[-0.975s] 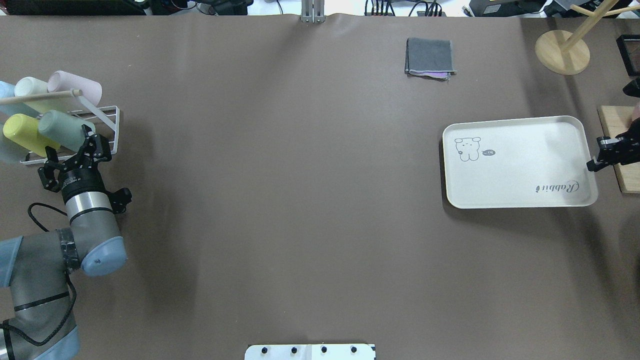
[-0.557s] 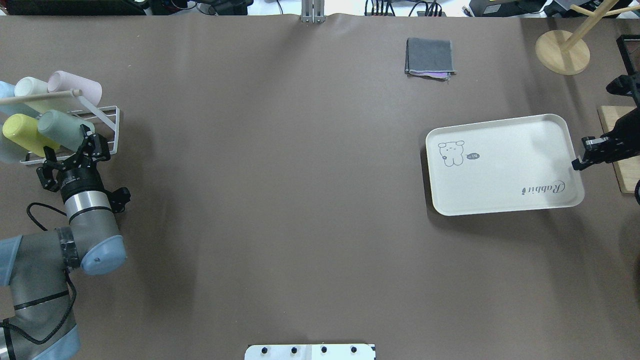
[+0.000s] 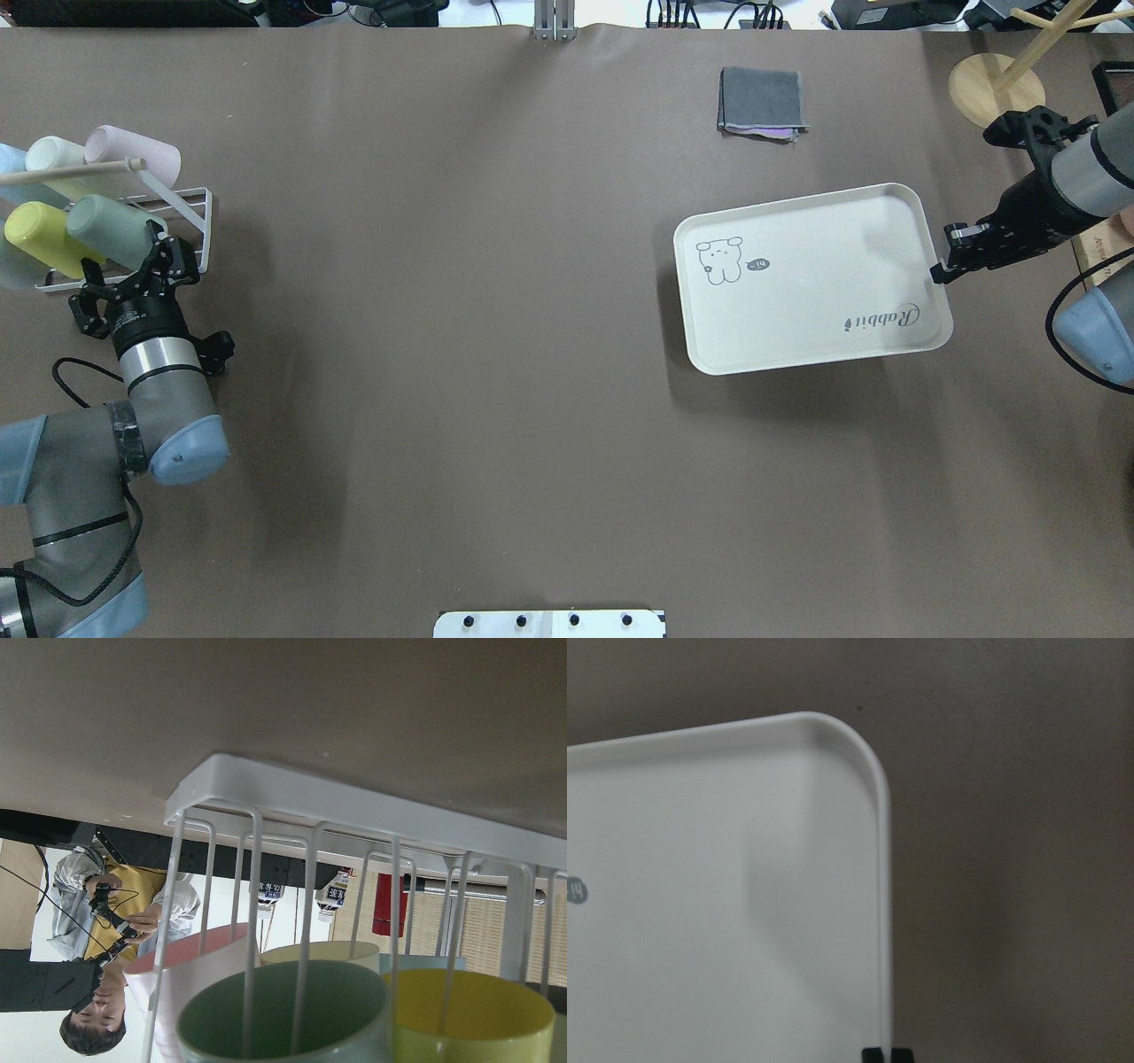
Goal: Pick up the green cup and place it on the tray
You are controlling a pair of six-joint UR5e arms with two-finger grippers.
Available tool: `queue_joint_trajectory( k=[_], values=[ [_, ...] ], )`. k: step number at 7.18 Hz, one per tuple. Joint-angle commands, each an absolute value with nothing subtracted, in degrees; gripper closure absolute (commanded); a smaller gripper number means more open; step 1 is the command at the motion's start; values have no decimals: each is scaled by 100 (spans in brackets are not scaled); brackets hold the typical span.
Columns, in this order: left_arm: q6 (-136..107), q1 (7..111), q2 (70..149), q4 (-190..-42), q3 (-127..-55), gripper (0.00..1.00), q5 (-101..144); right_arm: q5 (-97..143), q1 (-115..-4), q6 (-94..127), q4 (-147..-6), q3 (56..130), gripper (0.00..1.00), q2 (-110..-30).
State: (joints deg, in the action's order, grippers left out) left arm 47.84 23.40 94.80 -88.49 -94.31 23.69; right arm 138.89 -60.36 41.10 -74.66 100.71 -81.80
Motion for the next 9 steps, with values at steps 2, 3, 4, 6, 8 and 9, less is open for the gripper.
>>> queue_joint_trajectory(
  k=[2, 3, 4, 6, 8, 9],
  values=[
    [4869, 2443, 9510, -8868, -9448, 2, 2338, 13835, -5320, 5427, -7462, 10038, 100, -7263],
    [4869, 2513, 9562, -8938, -9440, 2, 2338, 13695, -5039, 5736, -7462, 10020, 100, -7068],
    [4869, 2548, 9580, -8947, -9431, 2, 2338, 13493, -4749, 6070, -7462, 10028, 100, -6875],
    [4860, 2602, 9650, -9000, -9326, 2, 2355, 13098, -4300, 6764, -7375, 10028, 100, -6567],
    [4860, 2645, 9764, -9149, -9115, 2, 2391, 12816, -3887, 7197, -6874, 9993, 100, -6566],
    [4860, 2680, 9773, -9149, -9097, 2, 2391, 12562, -3641, 7320, -6786, 10002, 100, -6531]
  ],
)
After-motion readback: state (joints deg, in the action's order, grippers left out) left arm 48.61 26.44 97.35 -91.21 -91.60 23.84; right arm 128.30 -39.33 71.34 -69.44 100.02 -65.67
